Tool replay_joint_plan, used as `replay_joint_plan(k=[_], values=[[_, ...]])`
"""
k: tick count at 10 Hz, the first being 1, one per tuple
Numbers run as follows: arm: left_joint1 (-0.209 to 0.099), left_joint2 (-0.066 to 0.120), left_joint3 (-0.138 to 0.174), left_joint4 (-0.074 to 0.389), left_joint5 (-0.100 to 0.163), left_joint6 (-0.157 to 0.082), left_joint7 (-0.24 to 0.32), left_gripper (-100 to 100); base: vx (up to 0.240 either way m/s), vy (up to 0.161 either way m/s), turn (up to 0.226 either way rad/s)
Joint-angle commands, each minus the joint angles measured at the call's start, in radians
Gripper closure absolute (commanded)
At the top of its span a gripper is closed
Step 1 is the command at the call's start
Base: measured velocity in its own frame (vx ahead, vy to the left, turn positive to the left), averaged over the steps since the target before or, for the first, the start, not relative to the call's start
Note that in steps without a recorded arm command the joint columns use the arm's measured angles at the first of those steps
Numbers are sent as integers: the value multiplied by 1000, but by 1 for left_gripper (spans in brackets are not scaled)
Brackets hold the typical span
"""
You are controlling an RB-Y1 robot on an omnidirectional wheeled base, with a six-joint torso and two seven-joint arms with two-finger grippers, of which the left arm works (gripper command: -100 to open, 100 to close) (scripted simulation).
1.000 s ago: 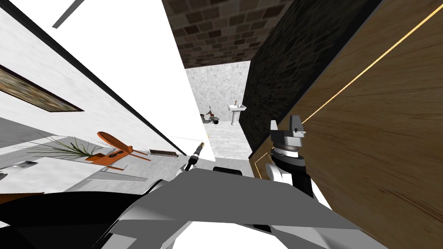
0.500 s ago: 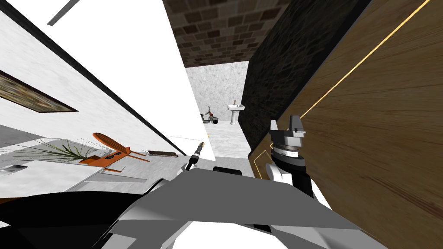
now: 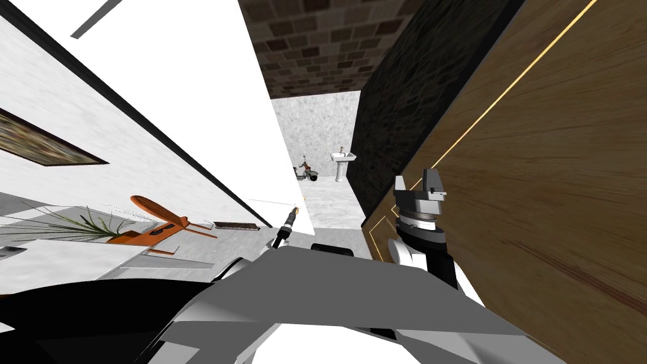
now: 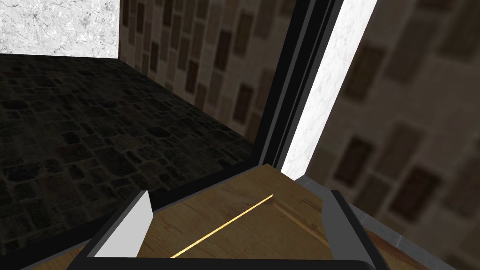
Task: Pull the door open
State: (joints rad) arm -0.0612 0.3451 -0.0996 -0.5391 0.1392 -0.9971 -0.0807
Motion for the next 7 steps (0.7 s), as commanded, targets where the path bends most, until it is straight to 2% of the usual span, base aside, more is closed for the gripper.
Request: replay_joint_plan(k=[1, 3, 6, 7], values=[[21, -5, -5, -49, 0, 22, 14, 100, -21, 4, 6], [15, -8, -16, -50, 23, 29, 83, 100, -52, 18, -60], [12, -10, -22, -51, 34, 33, 139, 100, -48, 23, -35], [9, -12, -27, -52, 46, 36, 177, 100, -46, 22, -46]])
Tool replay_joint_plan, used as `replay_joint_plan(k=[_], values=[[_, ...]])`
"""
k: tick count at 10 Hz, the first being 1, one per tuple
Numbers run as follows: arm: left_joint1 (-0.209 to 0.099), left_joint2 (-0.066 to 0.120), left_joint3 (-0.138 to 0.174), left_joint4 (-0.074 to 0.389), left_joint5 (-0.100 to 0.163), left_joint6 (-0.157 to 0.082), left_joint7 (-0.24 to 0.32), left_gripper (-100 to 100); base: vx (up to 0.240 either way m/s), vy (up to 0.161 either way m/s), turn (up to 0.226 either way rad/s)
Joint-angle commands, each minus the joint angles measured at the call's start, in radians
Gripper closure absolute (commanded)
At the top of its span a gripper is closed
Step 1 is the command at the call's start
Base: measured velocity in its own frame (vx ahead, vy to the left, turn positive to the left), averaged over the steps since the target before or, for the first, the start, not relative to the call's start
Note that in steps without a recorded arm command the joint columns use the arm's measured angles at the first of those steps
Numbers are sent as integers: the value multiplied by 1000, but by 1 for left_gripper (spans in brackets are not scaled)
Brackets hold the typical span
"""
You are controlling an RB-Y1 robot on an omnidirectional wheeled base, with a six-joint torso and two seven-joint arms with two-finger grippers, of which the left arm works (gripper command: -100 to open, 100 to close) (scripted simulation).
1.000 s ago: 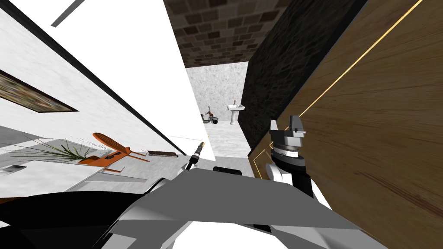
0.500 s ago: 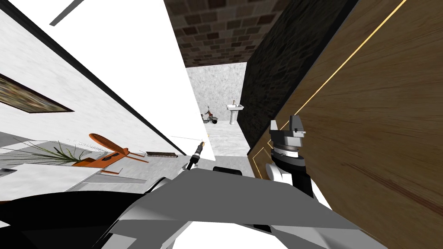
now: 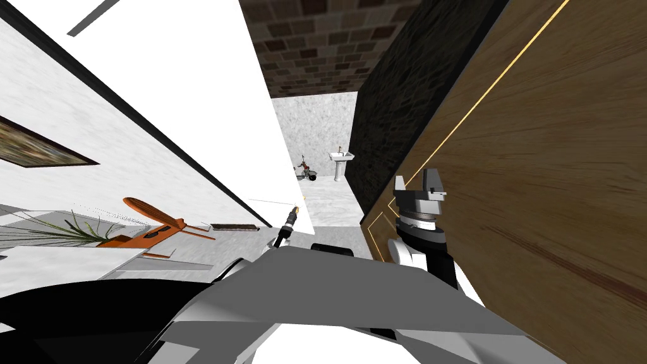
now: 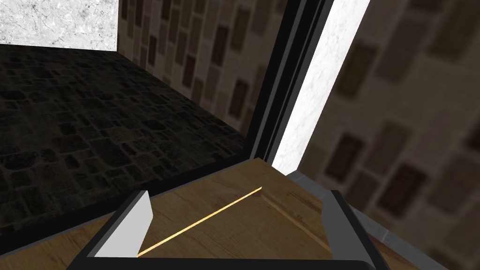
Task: Pull the door open
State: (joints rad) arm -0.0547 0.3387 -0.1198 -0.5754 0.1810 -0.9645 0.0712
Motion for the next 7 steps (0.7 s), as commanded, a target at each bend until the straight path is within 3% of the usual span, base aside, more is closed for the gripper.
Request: replay_joint_plan(k=[1, 7], values=[[3, -5, -7, -15, 4, 4, 28, 100, -36, 18, -26], [-9, -13, -30, -19, 50, 18, 192, 100, -50, 20, -49]])
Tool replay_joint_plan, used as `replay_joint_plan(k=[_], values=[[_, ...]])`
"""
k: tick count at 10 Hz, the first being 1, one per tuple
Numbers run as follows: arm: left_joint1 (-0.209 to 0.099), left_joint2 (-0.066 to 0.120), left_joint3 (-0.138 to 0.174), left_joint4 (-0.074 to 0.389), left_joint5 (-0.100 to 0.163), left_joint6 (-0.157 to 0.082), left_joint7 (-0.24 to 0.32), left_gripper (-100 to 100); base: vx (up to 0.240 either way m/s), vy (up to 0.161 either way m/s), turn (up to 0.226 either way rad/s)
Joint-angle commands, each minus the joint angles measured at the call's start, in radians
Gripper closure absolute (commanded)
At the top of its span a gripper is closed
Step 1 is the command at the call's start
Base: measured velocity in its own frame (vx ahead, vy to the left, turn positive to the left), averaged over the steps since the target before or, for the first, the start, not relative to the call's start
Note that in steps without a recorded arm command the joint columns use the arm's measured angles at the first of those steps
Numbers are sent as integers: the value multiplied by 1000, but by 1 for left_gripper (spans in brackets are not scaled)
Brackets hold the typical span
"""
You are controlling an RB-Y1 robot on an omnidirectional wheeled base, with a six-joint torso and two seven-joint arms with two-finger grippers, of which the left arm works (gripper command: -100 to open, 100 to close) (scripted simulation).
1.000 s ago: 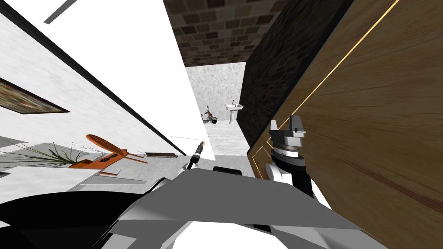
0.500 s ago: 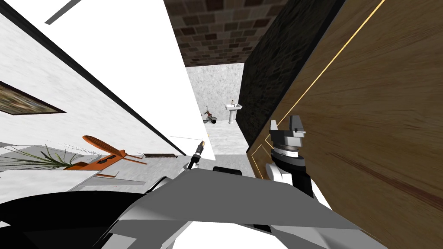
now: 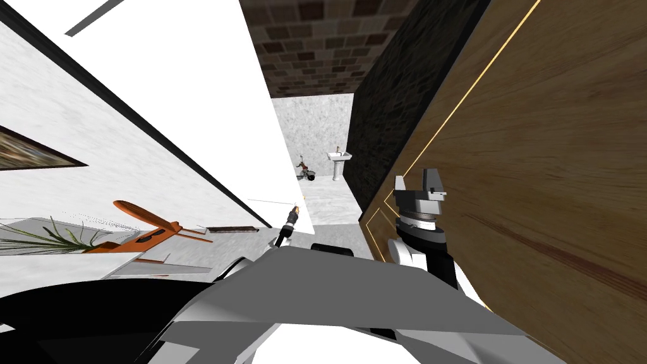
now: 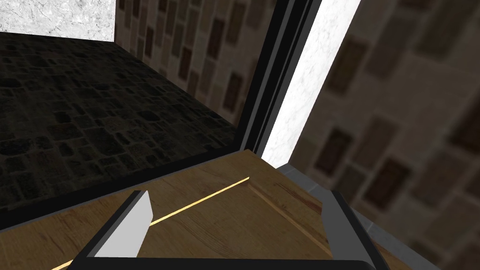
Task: Pull the door open
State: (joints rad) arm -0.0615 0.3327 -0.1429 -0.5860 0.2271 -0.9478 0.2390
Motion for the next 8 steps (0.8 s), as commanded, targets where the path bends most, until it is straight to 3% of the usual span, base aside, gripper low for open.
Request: replay_joint_plan(k=[1, 4, 8], values=[[-5, -8, -12, -9, 16, 5, 50, 100, -57, 32, -78], [-8, -10, -18, -10, 27, 9, 109, 100, -45, 21, -32], [-17, -15, -34, -12, 61, 20, 226, 100, -55, 26, -49]])
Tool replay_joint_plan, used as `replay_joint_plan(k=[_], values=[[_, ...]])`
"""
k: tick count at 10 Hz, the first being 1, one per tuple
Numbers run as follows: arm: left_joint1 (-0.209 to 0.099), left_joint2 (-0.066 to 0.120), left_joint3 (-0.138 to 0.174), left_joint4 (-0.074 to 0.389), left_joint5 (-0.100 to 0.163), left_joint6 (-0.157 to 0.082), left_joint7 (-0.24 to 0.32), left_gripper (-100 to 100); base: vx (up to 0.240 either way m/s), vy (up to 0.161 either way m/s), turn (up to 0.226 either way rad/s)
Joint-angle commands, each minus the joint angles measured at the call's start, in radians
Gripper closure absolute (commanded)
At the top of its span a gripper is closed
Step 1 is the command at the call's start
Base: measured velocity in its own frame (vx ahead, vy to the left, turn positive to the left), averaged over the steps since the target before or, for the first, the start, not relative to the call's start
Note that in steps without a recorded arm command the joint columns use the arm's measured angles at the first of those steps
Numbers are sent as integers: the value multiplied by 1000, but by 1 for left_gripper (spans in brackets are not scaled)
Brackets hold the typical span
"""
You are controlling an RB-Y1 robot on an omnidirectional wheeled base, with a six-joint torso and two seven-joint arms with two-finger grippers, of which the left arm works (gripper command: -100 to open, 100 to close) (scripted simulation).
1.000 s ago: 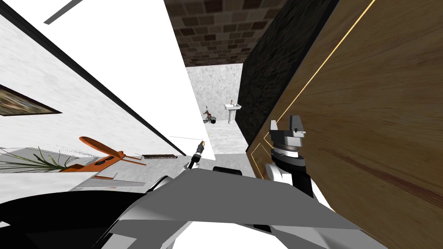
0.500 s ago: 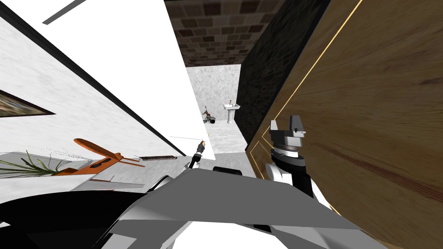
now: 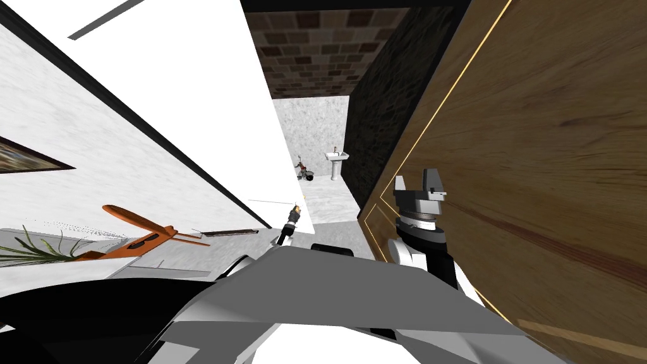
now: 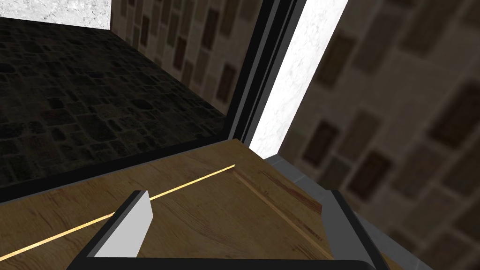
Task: Pull the door open
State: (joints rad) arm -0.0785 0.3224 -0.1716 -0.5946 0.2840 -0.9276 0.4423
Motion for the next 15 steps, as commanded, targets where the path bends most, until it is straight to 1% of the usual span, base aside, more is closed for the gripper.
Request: replay_joint_plan(k=[1, 2, 3, 4, 5, 6, 7, 8, 9, 10, 11, 12, 13, 14, 15], values=[[0, -5, -6, -4, 5, 0, 31, 100, -38, 18, -30], [-3, -7, -11, -4, 16, 4, 71, 100, -40, 23, -47], [-6, -9, -17, -5, 27, 7, 95, 100, -65, 37, -67], [-6, -9, -17, -5, 27, 7, 114, 100, -48, 24, -36], [-9, -10, -22, -6, 38, 11, 147, 100, -40, 22, -44], [-9, -10, -22, -6, 38, 11, 155, 100, -31, 18, -27], [-11, -12, -27, -7, 49, 14, 194, 100, -39, 23, -43], [-14, -14, -33, -7, 59, 18, 219, 100, -50, 42, -65], [-14, -14, -33, -7, 59, 18, 237, 100, -42, 24, -41], [-17, -15, -38, -8, 70, 21, 273, 100, -44, 17, -36], [-17, -15, -38, -8, 70, 21, 279, 100, -32, 18, -23], [-19, -17, -43, -9, 81, 24, 318, 100, -31, 20, -31], [-22, -19, -48, -10, 91, 28, 343, 100, -52, 30, -70], [-22, -19, -48, -10, 91, 28, 361, 100, -44, 34, -45], [-25, -20, -53, -10, 101, 31, 395, 100, -31, 36, -35]])
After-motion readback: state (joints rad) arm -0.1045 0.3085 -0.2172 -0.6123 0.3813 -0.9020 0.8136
